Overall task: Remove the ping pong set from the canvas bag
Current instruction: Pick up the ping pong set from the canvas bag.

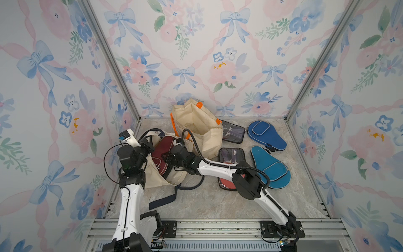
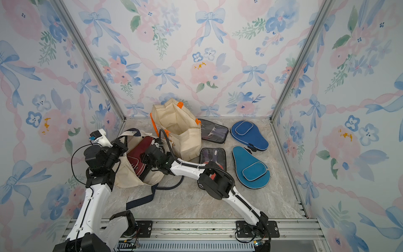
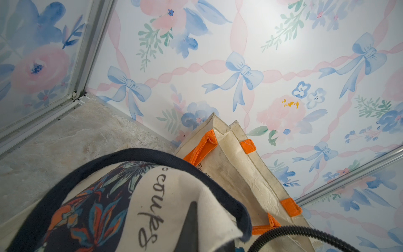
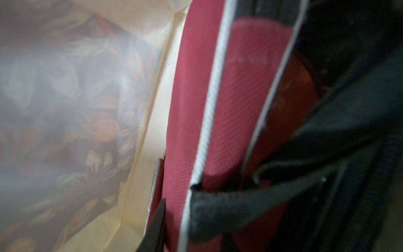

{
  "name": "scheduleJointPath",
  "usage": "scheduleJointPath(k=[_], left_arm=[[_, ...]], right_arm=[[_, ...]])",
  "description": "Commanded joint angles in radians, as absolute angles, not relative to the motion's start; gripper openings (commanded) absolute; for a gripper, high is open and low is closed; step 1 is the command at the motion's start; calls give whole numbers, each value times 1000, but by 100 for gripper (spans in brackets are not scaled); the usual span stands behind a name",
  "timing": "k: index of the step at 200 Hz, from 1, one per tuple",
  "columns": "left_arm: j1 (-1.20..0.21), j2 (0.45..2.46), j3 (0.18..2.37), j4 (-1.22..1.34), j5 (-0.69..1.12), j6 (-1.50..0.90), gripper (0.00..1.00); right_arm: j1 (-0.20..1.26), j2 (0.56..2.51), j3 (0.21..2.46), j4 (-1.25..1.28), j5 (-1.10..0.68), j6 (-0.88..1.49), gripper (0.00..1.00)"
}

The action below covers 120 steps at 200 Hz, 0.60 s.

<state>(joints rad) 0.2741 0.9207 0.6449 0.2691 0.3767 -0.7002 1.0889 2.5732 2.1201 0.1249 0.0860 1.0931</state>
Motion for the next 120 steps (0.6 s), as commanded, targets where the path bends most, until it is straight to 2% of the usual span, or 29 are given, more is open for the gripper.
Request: scheduleJointPath(k=[1,50,120], left_arm=[[268,914,651,337,399,-699,0],[271,916,651,336,396,-698,0],[273,914,650,331,388,-693,0]], right_arm=[[1109,2439,2055,248,177,953,12],[1125,2284,1856,409,258,875,5],[1155,2112,1636,603,344,703,5]])
